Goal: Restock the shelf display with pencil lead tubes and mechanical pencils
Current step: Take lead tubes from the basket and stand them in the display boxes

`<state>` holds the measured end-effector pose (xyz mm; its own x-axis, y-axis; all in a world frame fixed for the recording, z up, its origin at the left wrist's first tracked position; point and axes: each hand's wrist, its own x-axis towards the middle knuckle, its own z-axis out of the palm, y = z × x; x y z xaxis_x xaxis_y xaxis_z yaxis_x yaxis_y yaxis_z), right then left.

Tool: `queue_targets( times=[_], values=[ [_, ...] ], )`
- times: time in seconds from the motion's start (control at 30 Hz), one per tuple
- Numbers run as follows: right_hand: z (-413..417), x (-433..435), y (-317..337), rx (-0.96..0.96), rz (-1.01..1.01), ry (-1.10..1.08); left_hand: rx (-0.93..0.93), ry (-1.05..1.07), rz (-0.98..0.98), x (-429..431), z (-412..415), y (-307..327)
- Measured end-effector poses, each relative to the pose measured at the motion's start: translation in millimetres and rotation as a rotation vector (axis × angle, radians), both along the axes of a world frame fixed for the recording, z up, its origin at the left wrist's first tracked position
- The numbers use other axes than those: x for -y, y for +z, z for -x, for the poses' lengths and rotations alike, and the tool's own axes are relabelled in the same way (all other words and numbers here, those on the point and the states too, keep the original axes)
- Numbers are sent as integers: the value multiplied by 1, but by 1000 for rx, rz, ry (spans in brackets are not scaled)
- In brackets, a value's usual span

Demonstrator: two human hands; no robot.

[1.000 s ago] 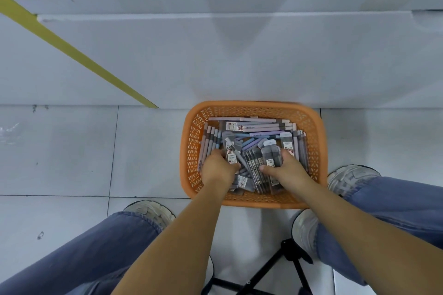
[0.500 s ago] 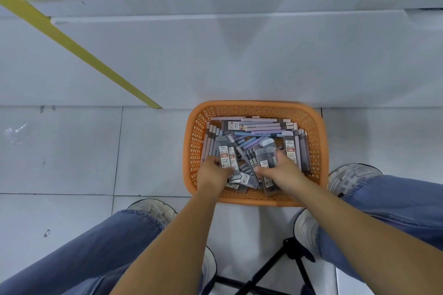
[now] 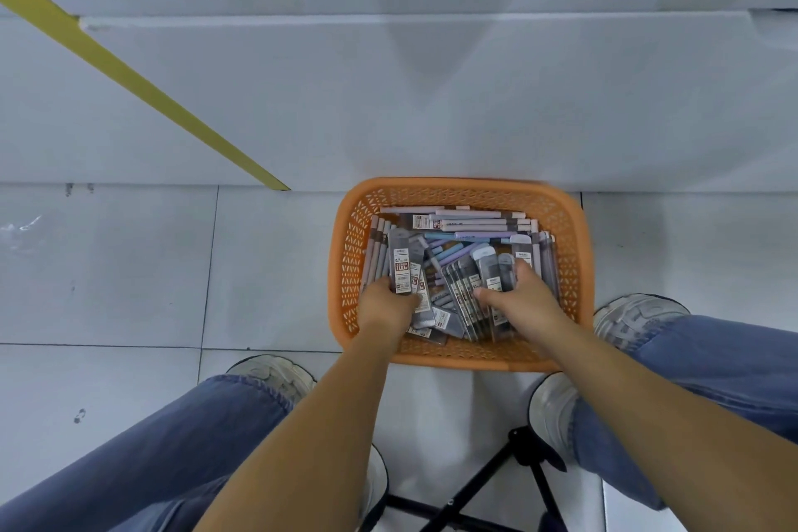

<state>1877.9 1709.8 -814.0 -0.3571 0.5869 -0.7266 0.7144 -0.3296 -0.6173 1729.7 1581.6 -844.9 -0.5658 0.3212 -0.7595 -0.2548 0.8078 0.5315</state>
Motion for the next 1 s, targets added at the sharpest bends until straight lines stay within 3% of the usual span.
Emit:
queue_targets(
  times=[0.23,0.47,0.63,0.77,1.0],
  values=[
    [10,3,15,-61,65,51,228,64,-250,7,12,30],
    [46,-2,86,-356,198,-35,409,-34,-532,-10,21,118],
    [53,-10,164,-590,158,-72,406,-137,-651,-14,25,195],
    [59,-12,234,-670,-41,-18,390,-222,-761,-13,27,258],
    [67,-9,340,-770,-255,148,167,-310,-849,-19,29,352]
  ],
)
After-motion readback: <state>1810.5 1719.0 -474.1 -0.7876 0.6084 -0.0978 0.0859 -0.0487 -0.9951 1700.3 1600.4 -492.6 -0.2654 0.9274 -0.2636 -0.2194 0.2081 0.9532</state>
